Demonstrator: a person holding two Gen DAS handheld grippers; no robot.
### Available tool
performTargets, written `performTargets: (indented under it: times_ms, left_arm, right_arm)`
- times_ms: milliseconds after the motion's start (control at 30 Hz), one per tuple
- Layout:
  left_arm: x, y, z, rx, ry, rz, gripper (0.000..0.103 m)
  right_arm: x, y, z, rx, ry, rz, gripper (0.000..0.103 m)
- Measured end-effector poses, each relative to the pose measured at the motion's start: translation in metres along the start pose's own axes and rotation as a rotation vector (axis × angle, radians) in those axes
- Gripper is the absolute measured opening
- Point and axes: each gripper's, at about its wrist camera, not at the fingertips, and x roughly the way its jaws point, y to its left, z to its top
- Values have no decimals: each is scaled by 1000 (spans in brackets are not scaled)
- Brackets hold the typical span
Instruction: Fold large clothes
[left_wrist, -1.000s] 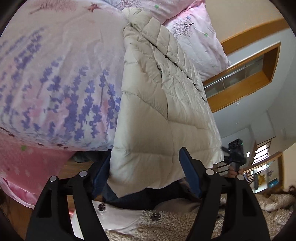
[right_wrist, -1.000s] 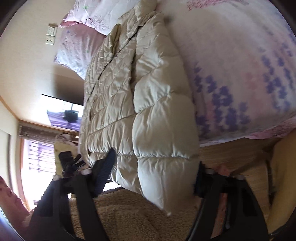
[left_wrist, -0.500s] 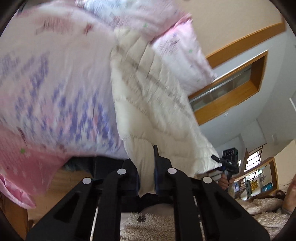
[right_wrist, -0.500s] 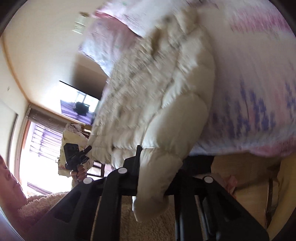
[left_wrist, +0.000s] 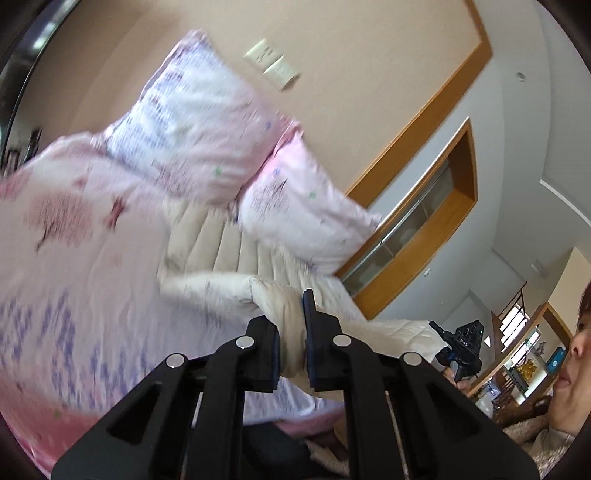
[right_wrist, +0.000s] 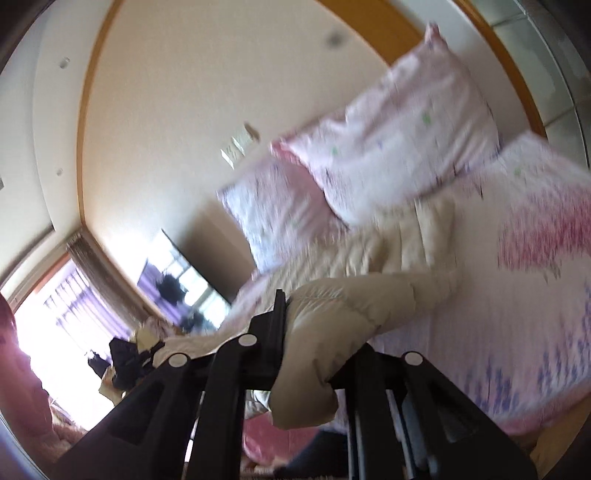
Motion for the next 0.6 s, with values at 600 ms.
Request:
performTargets:
  times_ms: [600]
  left_arm:
    - [166,69,132,-116,-33,126,9]
  right_arm:
    - [171,-56,118,25,-67,-227,11]
